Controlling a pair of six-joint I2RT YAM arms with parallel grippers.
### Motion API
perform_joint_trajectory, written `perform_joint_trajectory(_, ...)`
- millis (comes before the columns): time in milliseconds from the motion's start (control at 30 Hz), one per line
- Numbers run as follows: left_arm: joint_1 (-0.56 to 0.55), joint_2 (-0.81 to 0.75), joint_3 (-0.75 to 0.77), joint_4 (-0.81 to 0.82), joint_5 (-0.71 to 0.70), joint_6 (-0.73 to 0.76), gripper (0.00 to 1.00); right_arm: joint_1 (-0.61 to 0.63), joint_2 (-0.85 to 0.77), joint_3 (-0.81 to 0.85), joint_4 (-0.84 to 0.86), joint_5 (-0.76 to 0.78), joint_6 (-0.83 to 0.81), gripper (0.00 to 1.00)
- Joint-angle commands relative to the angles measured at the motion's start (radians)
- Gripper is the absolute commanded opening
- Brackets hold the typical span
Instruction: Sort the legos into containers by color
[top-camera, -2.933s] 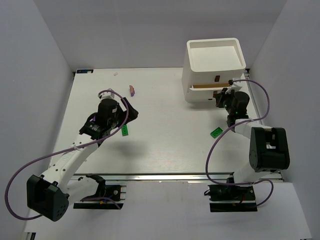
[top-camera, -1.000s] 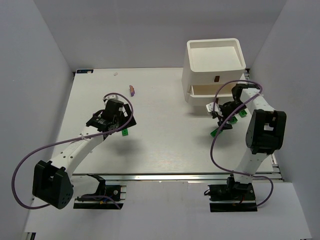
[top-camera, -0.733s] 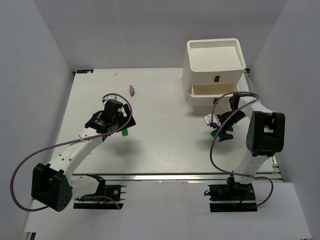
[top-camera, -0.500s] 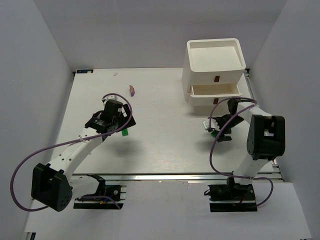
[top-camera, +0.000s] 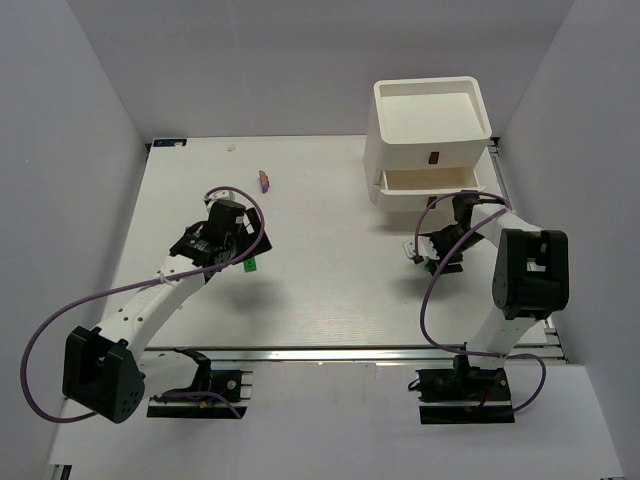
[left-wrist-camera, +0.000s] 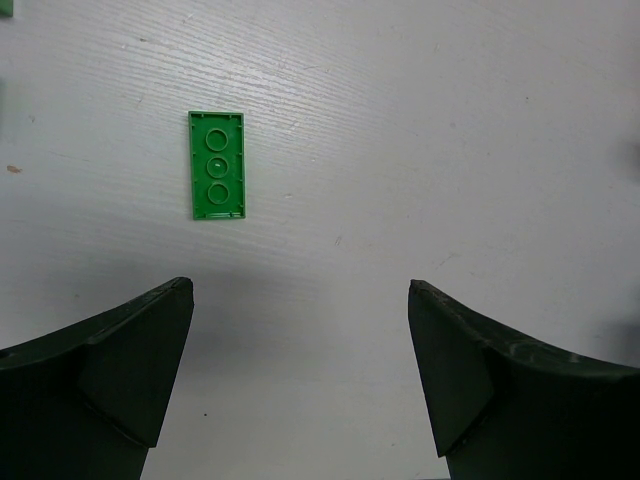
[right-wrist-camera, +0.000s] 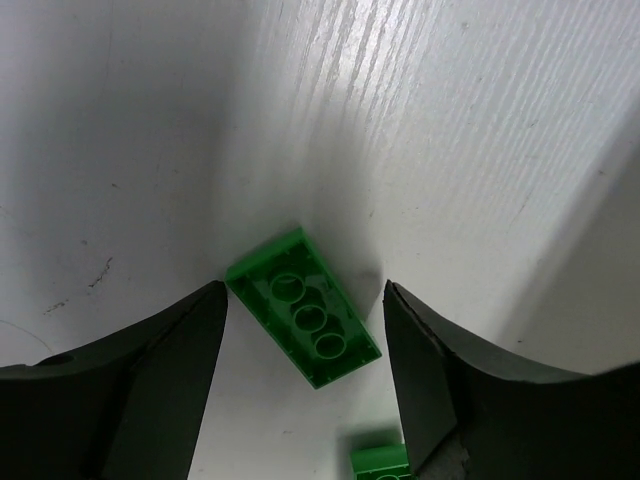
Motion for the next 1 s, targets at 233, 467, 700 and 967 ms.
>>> perform_joint_trajectory(233, 0.003, -0.017, -0.005, 0.009, -0.004, -0.008, 0.97, 0.002, 0.049, 0.021, -0.043, 0.089, -0.209, 0.55)
perform_joint_trajectory(467, 0.003, -0.025, -0.012, 0.004, -0.012, -0.001, 0.97, 0.002, 0.053, 0.069, -0.089, 0.015, -0.149, 0.17)
perform_joint_trajectory(700, 0.003, -0.022, -0.03, 0.025, -0.001, -0.008, 0.97, 0.04, -0.067, 0.292, -0.273, -0.446, 0.225, 0.0)
perform_joint_trajectory(967, 0.003, 0.015, -0.021, 0.052, 0.016, -0.002, 0.97, 0.112, -0.29, 0.205, 0.304, -0.419, 0.862, 0.0)
